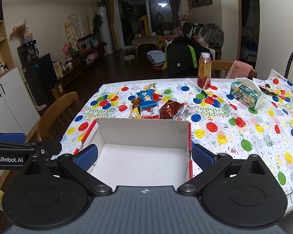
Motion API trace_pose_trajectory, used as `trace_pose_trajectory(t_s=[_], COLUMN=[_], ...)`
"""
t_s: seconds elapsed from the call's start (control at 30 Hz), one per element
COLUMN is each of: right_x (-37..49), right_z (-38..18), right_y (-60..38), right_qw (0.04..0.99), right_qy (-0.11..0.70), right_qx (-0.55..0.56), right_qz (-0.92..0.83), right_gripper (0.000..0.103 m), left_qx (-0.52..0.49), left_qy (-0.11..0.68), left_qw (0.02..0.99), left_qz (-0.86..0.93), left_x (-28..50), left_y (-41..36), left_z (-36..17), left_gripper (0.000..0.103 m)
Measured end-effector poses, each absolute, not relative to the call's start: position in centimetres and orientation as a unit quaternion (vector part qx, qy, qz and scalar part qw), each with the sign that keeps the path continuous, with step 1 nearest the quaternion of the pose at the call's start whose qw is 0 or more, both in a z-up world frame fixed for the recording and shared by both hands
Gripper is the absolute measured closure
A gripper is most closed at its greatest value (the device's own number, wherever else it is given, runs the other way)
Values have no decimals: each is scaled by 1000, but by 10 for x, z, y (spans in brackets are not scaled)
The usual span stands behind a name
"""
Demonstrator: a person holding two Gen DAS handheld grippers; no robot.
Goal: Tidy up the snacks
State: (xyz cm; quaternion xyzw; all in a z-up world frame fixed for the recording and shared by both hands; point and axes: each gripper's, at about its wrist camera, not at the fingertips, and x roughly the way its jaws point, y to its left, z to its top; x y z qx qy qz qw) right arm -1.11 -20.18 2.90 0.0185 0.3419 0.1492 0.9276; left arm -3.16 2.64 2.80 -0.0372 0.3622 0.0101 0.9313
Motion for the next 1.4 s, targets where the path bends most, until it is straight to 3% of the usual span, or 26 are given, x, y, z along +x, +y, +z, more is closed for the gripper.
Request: trace_pose_trajectory(t_s=[1.4], right_x=[-8], right_z=[27], right_y=[-210], right_qw=[929], right_qy=[343], right_qx=[29], right_qz=[135], right_gripper=[0], left_qx=[-59], left_qy=[365], left_qw=[929], left_qz=[-27], left_x=[-20], left_y=[24], left_z=[17], left_gripper=[1])
